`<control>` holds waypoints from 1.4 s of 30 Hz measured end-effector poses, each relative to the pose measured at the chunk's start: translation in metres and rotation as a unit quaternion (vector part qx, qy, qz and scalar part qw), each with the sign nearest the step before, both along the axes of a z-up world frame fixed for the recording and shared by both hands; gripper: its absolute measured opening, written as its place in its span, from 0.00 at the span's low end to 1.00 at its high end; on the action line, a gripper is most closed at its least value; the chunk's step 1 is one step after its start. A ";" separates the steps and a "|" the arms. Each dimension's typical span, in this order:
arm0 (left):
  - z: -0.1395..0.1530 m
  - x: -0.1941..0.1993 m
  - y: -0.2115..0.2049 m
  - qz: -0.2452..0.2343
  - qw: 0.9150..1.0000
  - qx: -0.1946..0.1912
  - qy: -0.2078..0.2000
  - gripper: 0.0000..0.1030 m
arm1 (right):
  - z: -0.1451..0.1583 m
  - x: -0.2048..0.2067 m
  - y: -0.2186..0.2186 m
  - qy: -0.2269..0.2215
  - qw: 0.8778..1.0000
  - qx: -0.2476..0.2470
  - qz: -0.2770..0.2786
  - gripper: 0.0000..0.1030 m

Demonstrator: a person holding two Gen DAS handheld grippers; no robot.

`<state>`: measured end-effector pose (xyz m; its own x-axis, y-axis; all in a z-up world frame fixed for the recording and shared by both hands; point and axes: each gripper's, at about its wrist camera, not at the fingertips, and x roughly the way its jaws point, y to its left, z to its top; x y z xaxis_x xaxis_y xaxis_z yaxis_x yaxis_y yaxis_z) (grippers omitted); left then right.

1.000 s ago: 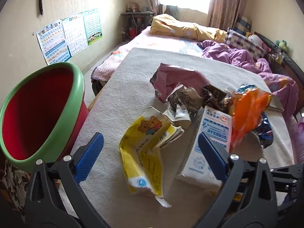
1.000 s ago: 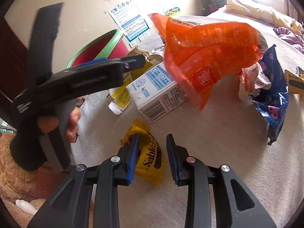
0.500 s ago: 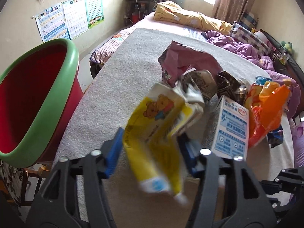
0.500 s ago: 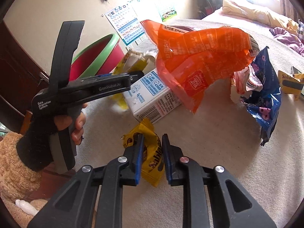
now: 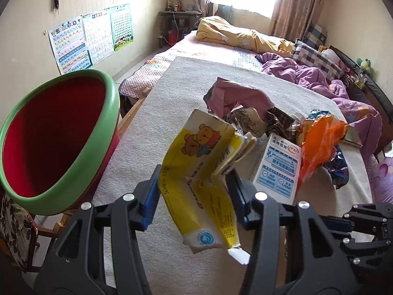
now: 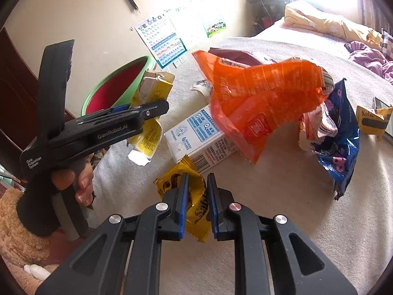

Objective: Collect trash
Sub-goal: 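Carry the yellow bag and yellow wrapper over the red bucket with both tools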

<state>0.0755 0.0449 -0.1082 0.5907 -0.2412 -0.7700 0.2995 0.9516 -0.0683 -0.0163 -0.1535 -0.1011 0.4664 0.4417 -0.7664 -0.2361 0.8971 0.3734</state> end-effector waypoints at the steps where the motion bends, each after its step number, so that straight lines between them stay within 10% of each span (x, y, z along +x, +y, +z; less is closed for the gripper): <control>1: 0.001 -0.001 0.002 0.000 1.000 0.001 0.000 0.48 | 0.001 0.000 0.001 -0.002 1.000 0.000 -0.001 0.15; 42: 0.026 0.024 0.066 -0.018 1.000 -0.011 -0.011 0.49 | 0.038 0.050 0.075 -0.042 0.999 -0.014 -0.008 0.15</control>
